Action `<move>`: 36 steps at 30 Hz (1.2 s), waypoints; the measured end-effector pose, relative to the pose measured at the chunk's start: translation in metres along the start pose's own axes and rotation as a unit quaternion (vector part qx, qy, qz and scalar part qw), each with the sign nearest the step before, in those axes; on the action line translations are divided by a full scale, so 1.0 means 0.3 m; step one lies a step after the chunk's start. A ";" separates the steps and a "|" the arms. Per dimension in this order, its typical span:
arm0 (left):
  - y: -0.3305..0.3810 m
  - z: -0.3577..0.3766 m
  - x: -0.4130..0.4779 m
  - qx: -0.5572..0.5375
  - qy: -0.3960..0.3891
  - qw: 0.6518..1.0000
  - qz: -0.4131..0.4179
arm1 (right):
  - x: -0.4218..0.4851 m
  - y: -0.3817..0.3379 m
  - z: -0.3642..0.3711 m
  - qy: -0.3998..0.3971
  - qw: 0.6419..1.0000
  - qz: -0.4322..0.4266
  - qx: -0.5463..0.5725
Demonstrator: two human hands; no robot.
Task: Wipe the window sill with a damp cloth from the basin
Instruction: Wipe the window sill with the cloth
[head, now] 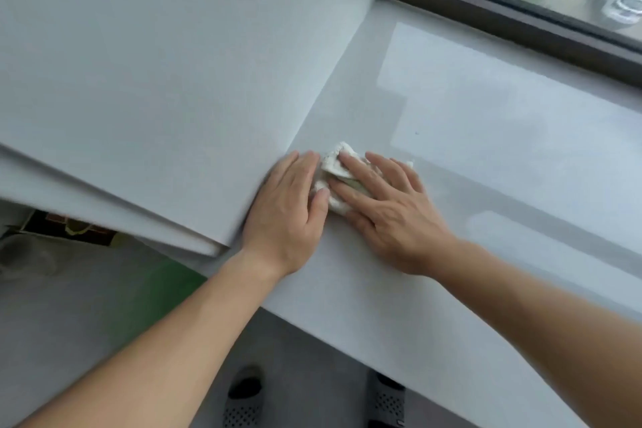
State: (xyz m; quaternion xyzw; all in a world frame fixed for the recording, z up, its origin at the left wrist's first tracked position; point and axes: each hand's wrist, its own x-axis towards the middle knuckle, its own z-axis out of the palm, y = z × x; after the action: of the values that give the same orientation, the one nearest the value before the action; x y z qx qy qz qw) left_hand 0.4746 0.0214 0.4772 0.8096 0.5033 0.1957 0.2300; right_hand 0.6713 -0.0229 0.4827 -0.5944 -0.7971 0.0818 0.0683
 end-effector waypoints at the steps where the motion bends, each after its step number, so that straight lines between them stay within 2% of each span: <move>1: 0.006 0.005 0.002 0.021 -0.007 1.000 -0.006 | 0.040 0.056 -0.010 0.000 1.000 0.011 -0.012; 5: 0.021 0.017 0.018 0.096 -0.023 0.995 -0.017 | 0.298 0.255 -0.063 0.017 0.981 0.194 0.010; 6: 0.027 0.019 0.022 0.106 -0.021 0.994 -0.023 | 0.326 0.250 -0.064 0.016 0.980 0.200 0.006; 10: 0.050 0.026 0.054 0.135 -0.019 0.990 -0.031 | 0.185 0.153 -0.035 -0.005 1.000 0.006 0.012; 12: 0.057 0.034 0.080 0.137 -0.031 0.990 -0.035 | 0.172 0.193 -0.050 -0.022 0.999 -0.025 0.035; 14: 0.064 0.045 0.114 0.142 -0.030 0.989 -0.039 | 0.301 0.292 -0.066 -0.004 1.000 0.012 0.017; 18: 0.083 0.070 0.131 0.175 -0.029 0.982 -0.065 | 0.604 0.437 -0.095 0.031 0.982 0.188 0.020; 20: 0.084 0.076 0.129 0.181 -0.027 0.981 -0.071 | 0.624 0.413 -0.076 0.037 0.986 0.161 -0.002; 23: 0.089 0.073 0.131 0.186 -0.033 0.979 -0.076 | 0.541 0.421 -0.074 0.019 1.000 0.024 -0.004; 24: 0.090 0.072 0.134 0.187 -0.034 0.979 -0.076 | 0.557 0.469 -0.097 0.004 1.000 0.002 -0.003; 25: 0.089 0.071 0.138 0.189 -0.034 0.978 -0.076 | 0.601 0.525 -0.123 -0.003 1.000 0.009 -0.005; 28: 0.089 0.072 0.141 0.195 -0.039 0.976 -0.083 | 0.758 0.653 -0.172 0.018 0.991 0.129 -0.004; 30: 0.087 0.072 0.146 0.196 -0.039 0.976 -0.084 | 0.775 0.635 -0.150 0.032 0.986 0.163 -0.015; 31: 0.088 0.072 0.146 0.195 -0.040 0.976 -0.084 | 0.752 0.611 -0.135 0.030 0.988 0.149 -0.014; 34: 0.089 0.072 0.147 0.195 -0.038 0.976 -0.086 | 0.639 0.602 -0.126 0.004 1.000 0.017 -0.012; 35: 0.088 0.072 0.147 0.197 -0.040 0.976 -0.087 | 0.629 0.639 -0.143 -0.007 1.000 -0.001 -0.014; 36: 0.087 0.072 0.146 0.198 -0.041 0.975 -0.087 | 0.636 0.681 -0.163 -0.014 1.000 0.017 -0.015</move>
State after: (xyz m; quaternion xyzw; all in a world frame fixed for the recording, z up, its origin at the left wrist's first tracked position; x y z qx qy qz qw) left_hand 0.5236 0.0472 0.4783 0.7995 0.5907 0.0377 0.1020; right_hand 0.8185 0.2196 0.4894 -0.6076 -0.7888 0.0798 0.0470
